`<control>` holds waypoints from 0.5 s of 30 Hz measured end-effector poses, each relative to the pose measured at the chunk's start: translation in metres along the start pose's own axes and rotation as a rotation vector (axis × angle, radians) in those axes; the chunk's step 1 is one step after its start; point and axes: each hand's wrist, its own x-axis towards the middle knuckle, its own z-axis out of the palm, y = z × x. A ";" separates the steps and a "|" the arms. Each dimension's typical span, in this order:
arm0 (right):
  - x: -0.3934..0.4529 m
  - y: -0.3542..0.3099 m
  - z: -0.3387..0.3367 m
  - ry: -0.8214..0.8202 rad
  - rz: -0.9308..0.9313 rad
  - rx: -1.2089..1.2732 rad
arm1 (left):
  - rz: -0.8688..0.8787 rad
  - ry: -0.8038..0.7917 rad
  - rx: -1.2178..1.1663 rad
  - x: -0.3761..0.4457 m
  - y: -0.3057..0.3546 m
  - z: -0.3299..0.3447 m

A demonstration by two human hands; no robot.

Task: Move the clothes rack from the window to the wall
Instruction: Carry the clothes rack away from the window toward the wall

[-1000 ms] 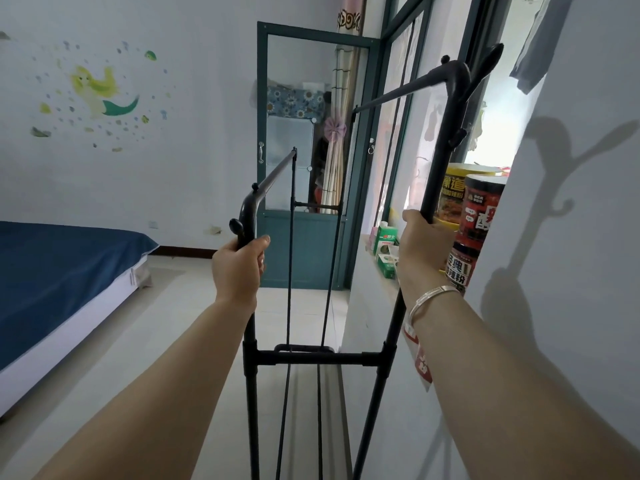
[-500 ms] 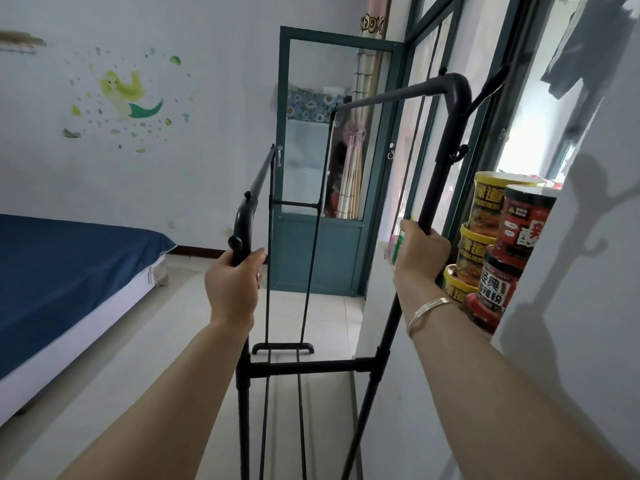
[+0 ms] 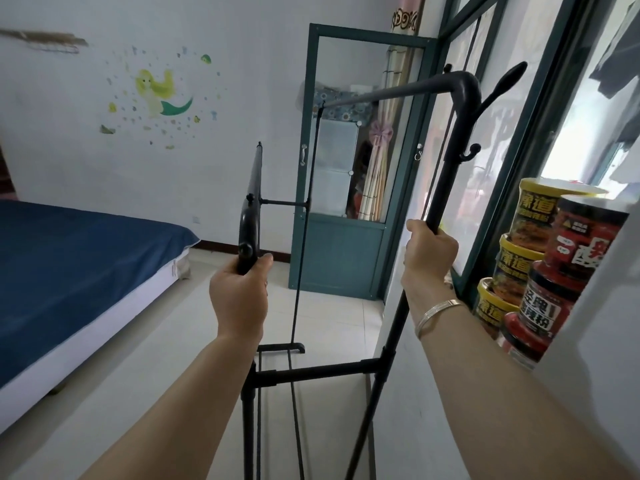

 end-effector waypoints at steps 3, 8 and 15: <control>0.008 0.003 0.006 -0.020 0.012 0.024 | 0.007 0.024 0.007 0.004 -0.002 0.004; 0.020 0.009 0.018 -0.069 0.022 0.039 | 0.014 0.066 0.038 0.012 -0.006 0.009; 0.045 0.018 0.028 -0.109 0.017 0.069 | 0.030 0.096 0.060 0.023 -0.019 0.028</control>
